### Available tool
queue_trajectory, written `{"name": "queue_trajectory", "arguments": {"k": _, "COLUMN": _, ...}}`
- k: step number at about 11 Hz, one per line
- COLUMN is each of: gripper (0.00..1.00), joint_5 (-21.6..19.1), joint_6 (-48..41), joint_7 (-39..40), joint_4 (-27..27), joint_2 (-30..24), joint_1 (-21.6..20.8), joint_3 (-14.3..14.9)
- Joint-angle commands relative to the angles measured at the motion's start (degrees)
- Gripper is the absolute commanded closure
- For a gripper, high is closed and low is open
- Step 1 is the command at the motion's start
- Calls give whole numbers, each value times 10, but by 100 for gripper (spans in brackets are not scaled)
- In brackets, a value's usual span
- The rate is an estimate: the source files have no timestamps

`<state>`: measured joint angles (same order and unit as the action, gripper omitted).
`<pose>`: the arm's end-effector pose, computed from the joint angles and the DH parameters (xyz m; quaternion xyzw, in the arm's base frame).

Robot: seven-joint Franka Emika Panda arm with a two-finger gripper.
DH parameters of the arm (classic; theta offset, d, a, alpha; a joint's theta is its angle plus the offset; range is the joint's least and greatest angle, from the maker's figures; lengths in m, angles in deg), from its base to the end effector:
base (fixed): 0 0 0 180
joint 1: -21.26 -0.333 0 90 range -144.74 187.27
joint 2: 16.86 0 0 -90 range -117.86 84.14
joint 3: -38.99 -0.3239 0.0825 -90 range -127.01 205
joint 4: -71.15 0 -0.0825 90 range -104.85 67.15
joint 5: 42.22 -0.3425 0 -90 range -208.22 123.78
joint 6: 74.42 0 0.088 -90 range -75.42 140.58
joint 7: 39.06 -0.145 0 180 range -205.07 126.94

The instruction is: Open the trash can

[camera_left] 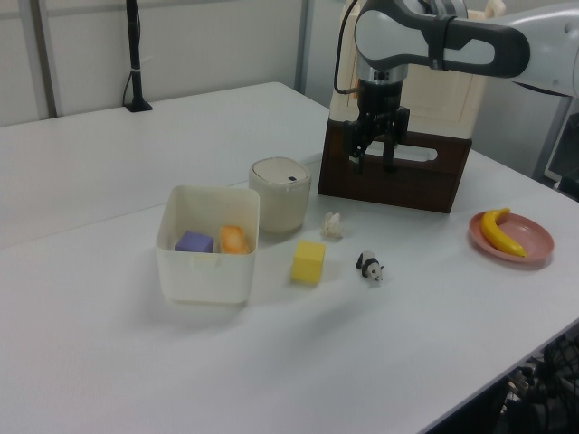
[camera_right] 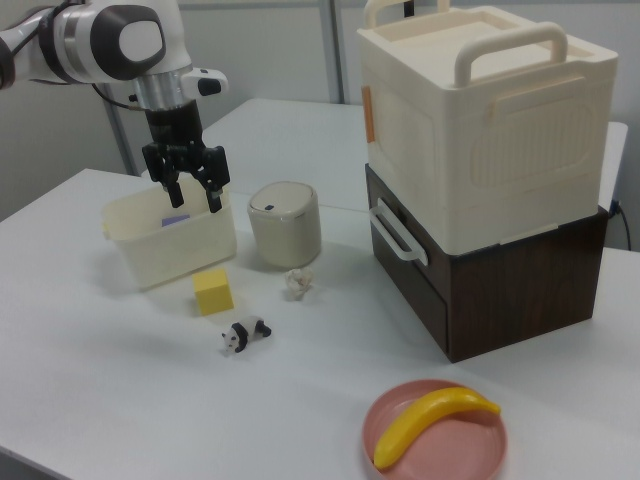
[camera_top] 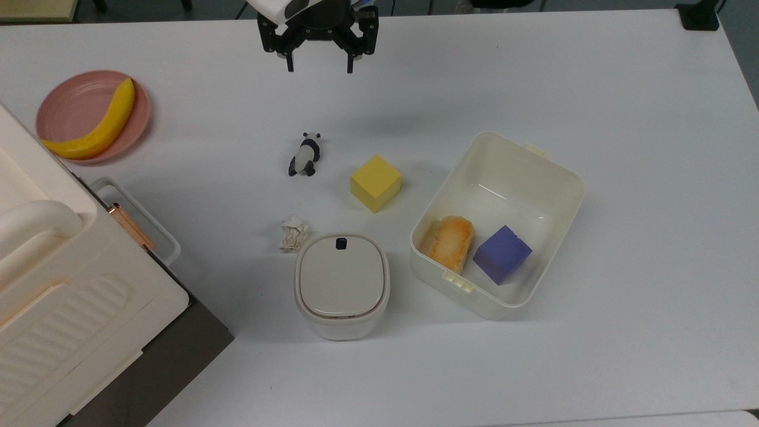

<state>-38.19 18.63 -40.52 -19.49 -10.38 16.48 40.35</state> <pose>0.5457 0.0234 0.5344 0.9985 0.0202 -0.0339 0.0378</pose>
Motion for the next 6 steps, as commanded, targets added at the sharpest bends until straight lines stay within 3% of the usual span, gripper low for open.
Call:
{"name": "queue_trajectory", "arguments": {"k": 1, "gripper": 18, "joint_5": 0, "joint_6": 17, "joint_7": 11, "joint_4": -18, "joint_2": -10, "joint_1": -8, "joint_3": 4}}
{"name": "queue_trajectory", "arguments": {"k": 4, "gripper": 18, "joint_5": 0, "joint_6": 102, "joint_7": 10, "joint_4": -16, "joint_2": 26, "joint_1": -7, "joint_3": 4}}
{"name": "queue_trajectory", "arguments": {"k": 6, "gripper": 48, "joint_5": 1, "joint_6": 182, "joint_7": 11, "joint_4": -14, "joint_2": 38, "joint_1": -8, "joint_3": 4}}
